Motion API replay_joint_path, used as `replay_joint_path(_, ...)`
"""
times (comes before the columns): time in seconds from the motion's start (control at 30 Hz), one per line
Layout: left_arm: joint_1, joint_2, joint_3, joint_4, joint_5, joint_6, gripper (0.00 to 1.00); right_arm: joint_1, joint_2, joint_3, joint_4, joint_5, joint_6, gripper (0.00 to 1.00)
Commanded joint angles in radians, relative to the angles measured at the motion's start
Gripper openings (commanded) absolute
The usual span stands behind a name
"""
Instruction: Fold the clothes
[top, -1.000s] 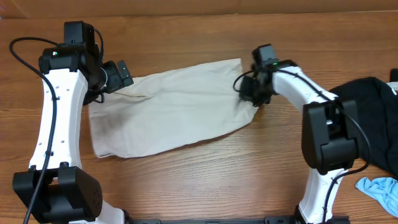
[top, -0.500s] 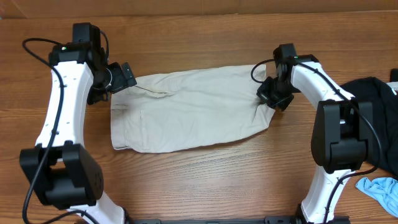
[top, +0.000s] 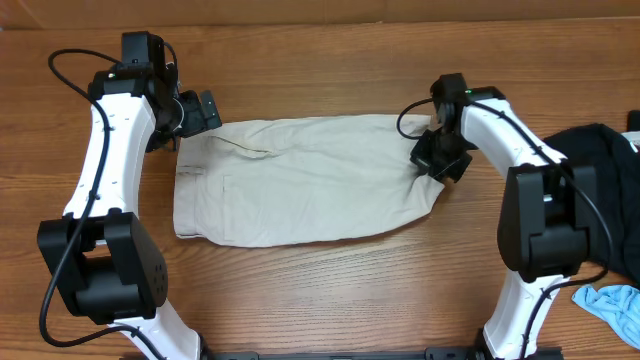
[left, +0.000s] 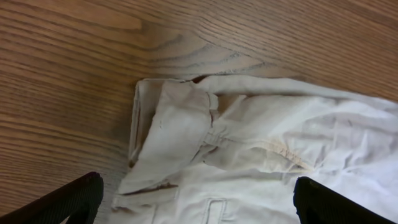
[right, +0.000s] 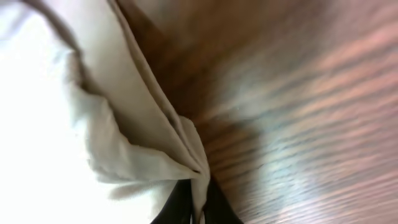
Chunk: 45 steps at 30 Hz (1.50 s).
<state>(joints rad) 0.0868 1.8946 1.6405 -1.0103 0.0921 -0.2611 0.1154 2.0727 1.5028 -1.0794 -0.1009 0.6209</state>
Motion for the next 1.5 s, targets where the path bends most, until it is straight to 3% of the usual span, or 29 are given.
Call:
replay_joint_path(0.0,0.022,0.003,0.056,-0.033,0.066,0.071,1.00,-0.060,-0.090,0.078,0.005,0.000,-0.197,0.16)
replay_joint_path(0.03,0.025,0.003,0.068,-0.045,0.081,0.079,1.00,-0.071,-0.102,0.093,0.002,-0.014,-0.236,0.19)
replay_joint_path(0.1,0.032,0.001,0.101,-0.085,0.112,0.106,1.00,-0.094,-0.129,0.122,-0.008,-0.041,-0.307,0.54)
replay_joint_path(0.13,0.037,0.001,0.123,-0.117,0.116,0.109,1.00,-0.109,-0.146,0.134,-0.013,-0.063,-0.346,0.80)
replay_joint_path(0.2,0.037,0.001,0.129,-0.139,0.116,0.114,1.00,-0.115,-0.157,0.134,-0.012,-0.100,-0.385,0.90)
replay_joint_path(0.3,0.037,0.002,0.129,-0.184,0.119,0.150,1.00,-0.111,-0.155,0.133,-0.012,-0.196,-0.494,0.91)
replay_joint_path(0.37,0.037,0.002,0.129,-0.219,0.119,0.189,1.00,-0.098,-0.148,0.132,-0.011,-0.232,-0.562,0.86)
replay_joint_path(0.5,0.038,0.002,0.129,-0.243,0.120,0.230,0.99,-0.080,-0.138,0.111,0.015,-0.235,-0.612,0.34)
replay_joint_path(0.6,0.039,0.002,0.129,-0.242,0.165,0.251,0.98,-0.077,-0.134,0.050,0.070,-0.235,-0.622,0.09)
replay_joint_path(1.0,0.039,0.002,0.120,-0.261,0.194,0.300,1.00,-0.081,-0.123,-0.122,0.295,-0.306,-0.622,0.10)
replay_joint_path(1.47,0.039,0.002,0.018,-0.232,0.193,0.322,0.99,-0.083,0.017,-0.141,0.352,-0.305,-0.621,0.13)
